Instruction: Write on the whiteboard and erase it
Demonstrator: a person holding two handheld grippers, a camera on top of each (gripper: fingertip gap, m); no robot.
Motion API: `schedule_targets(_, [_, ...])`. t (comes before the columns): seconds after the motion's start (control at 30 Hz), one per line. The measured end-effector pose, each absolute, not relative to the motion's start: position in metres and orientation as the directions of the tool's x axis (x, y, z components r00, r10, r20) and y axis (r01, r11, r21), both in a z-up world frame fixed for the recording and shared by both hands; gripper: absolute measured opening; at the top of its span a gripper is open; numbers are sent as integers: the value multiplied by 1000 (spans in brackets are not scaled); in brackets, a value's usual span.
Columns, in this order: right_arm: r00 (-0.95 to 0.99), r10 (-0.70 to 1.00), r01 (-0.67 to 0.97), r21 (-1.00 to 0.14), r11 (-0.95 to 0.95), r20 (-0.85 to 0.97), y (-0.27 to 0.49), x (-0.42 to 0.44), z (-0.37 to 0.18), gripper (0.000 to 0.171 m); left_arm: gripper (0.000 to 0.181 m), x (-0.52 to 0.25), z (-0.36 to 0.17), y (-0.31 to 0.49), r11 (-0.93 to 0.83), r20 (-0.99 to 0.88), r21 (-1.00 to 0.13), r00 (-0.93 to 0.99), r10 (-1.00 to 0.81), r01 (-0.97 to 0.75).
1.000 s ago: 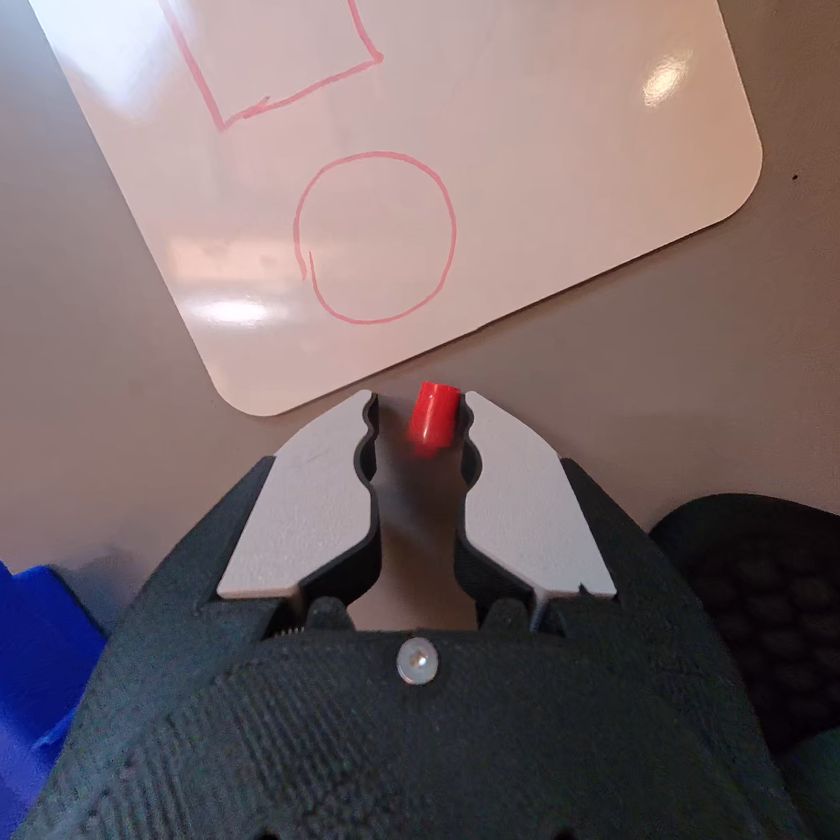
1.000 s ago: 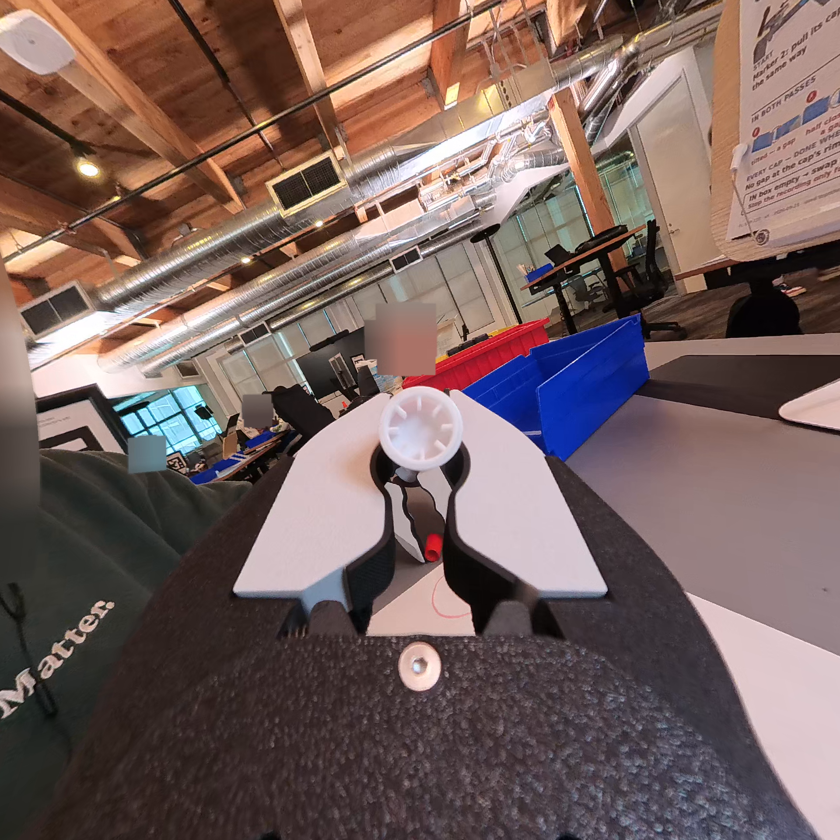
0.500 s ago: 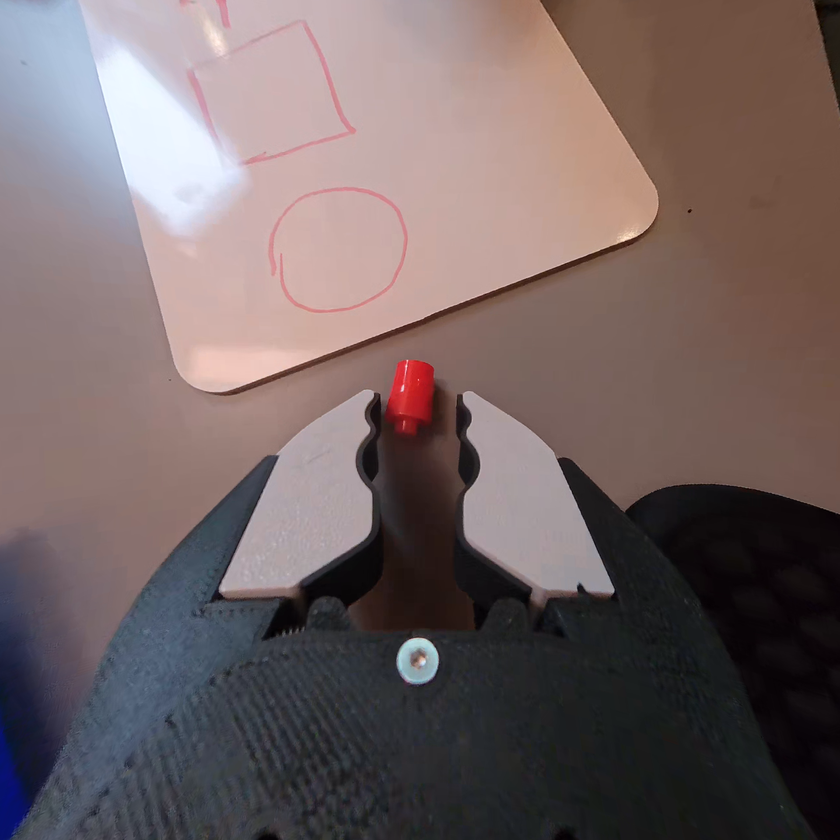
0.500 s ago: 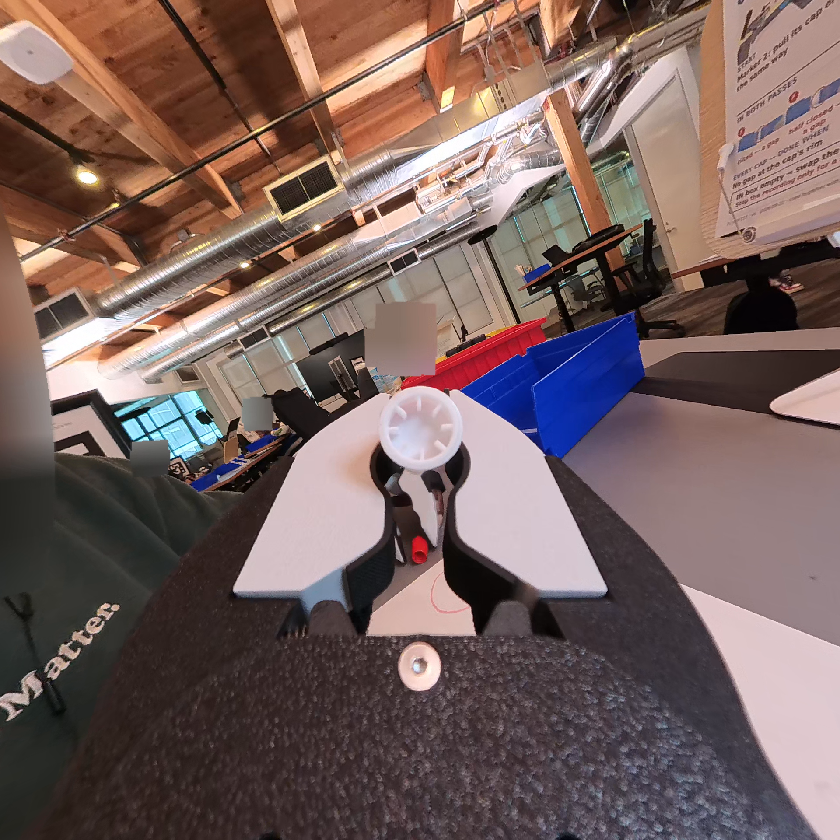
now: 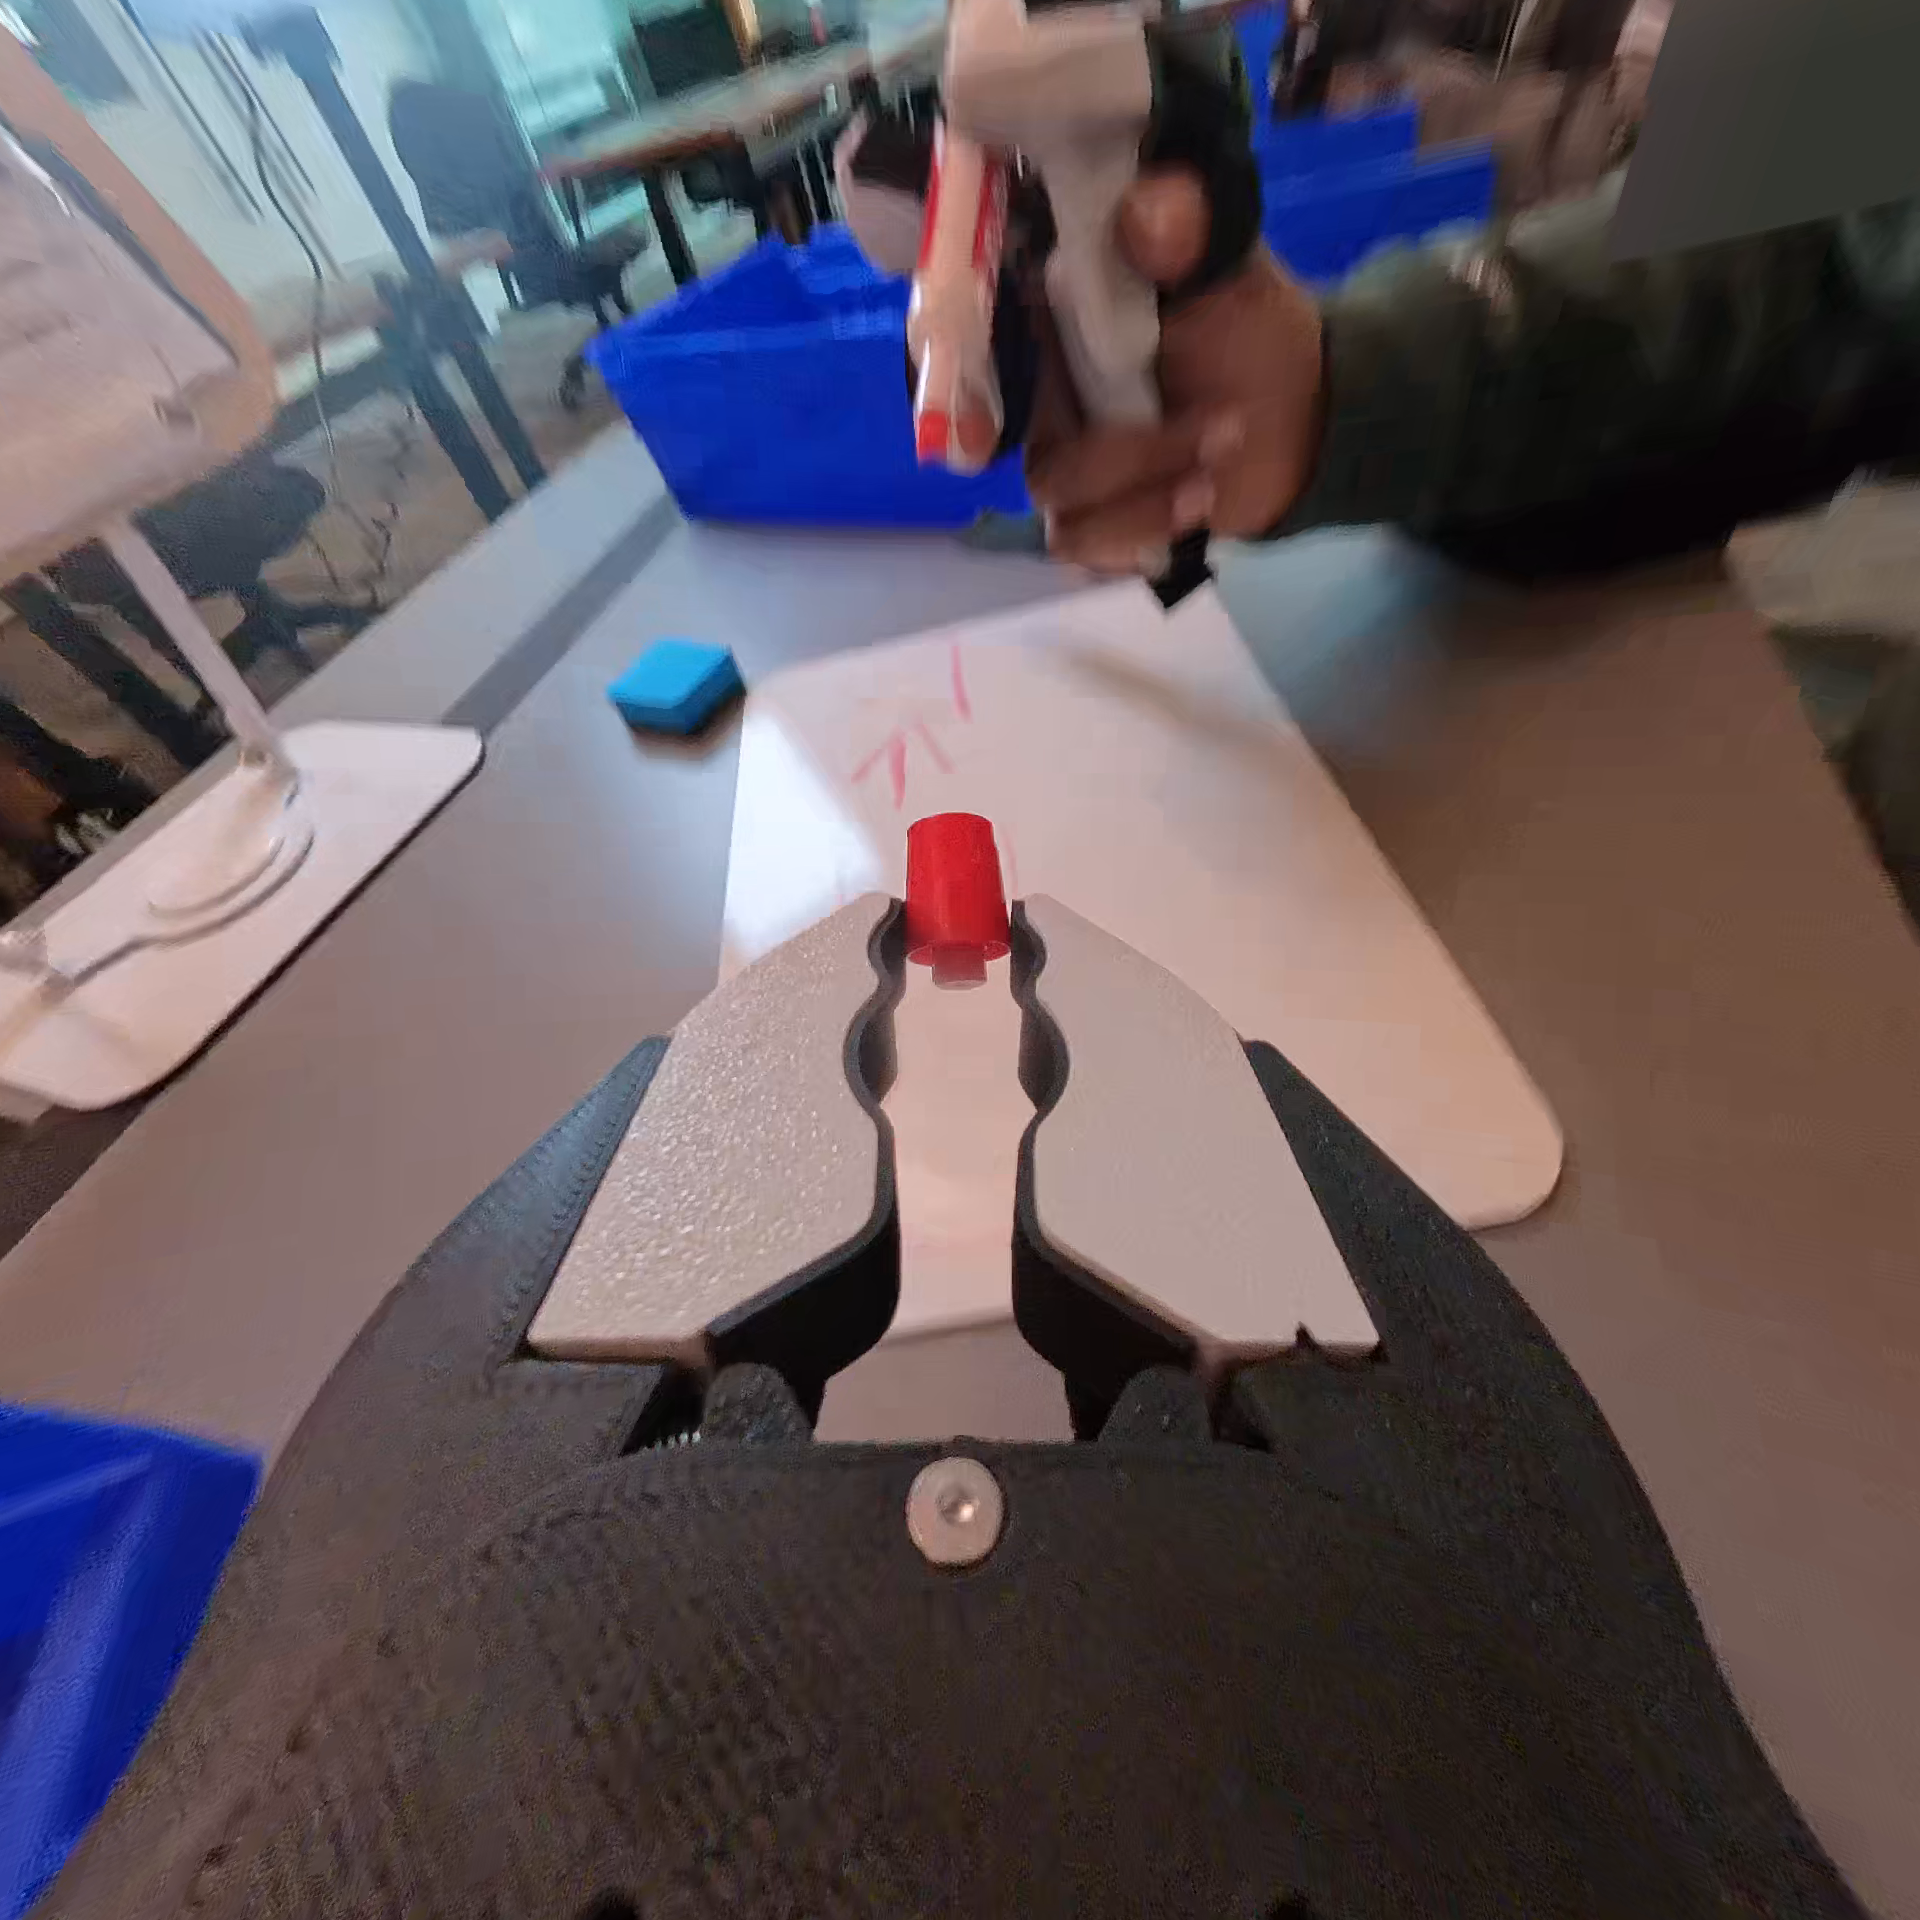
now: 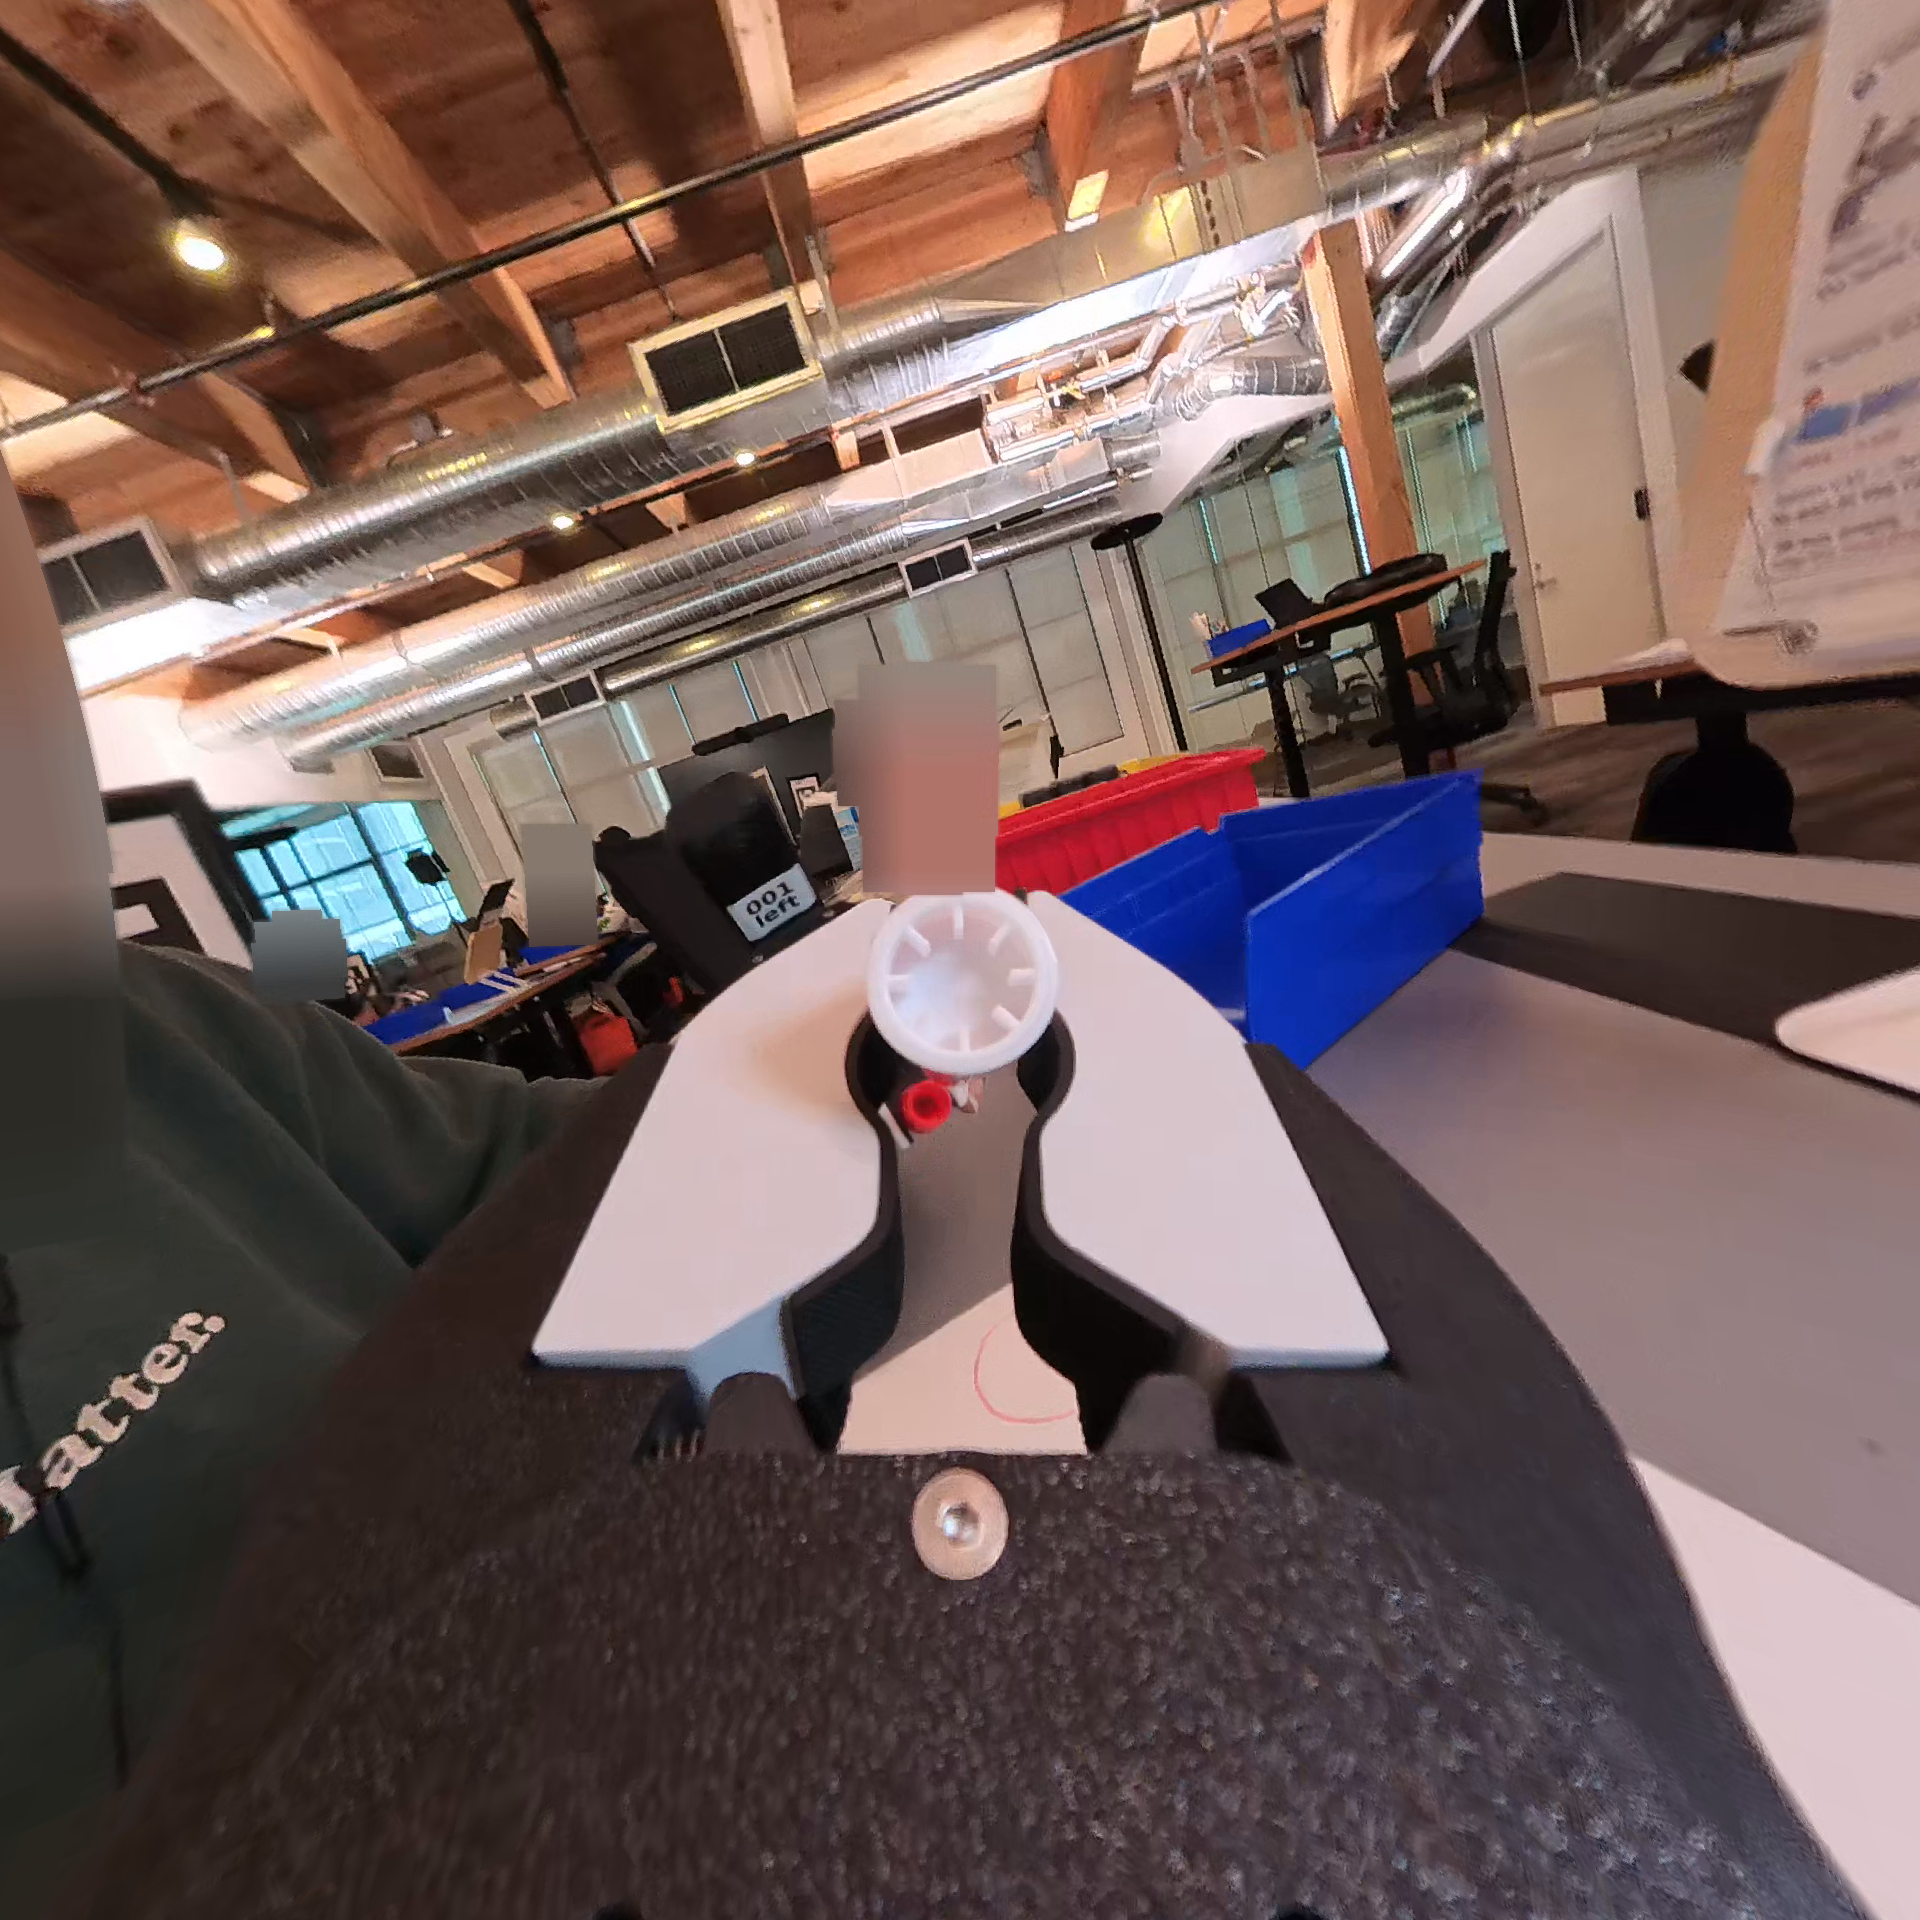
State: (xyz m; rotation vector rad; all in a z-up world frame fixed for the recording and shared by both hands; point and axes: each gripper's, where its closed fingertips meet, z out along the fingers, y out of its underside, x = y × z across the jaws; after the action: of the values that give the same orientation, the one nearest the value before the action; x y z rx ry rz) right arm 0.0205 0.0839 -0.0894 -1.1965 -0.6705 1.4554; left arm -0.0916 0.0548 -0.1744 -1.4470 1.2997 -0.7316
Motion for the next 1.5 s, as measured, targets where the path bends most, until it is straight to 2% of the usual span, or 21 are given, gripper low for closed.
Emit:
schedule_targets(0.1, [111,967,-354,-918,-177,-229,69,13,-78,19,19,-60,-155,46,61,-111,-977,244,-963,-203])
schedule_targets(0.2, [97,976,-314,-937,-154,-193,56,7,-74,19,19,-40,-152,40,36,-77,-984,239,-968,-173])
schedule_targets(0.47, [42,969,-230,-947,-226,-242,48,-2,-87,19,19,-34,-143,34,57,-90,-990,269,-959,-126])
schedule_targets(0.57, [13,964,-198,-945,-259,-267,45,-8,-94,19,19,-34,-143,31,63,-94,-990,252,-963,-129])
schedule_targets(0.77, [-6,939,-141,-929,-342,-345,43,-19,-113,19,18,-31,-164,26,61,-120,-968,236,-964,-243])
schedule_targets(1.2, [36,934,-293,-897,-331,-357,56,-13,-105,18,17,-30,-149,43,-32,2,-996,335,-942,-86])
schedule_targets(1.5, [-22,917,-369,-849,-379,-399,57,-7,-95,18,17,-26,-138,39,-49,45,-999,317,-947,-3])
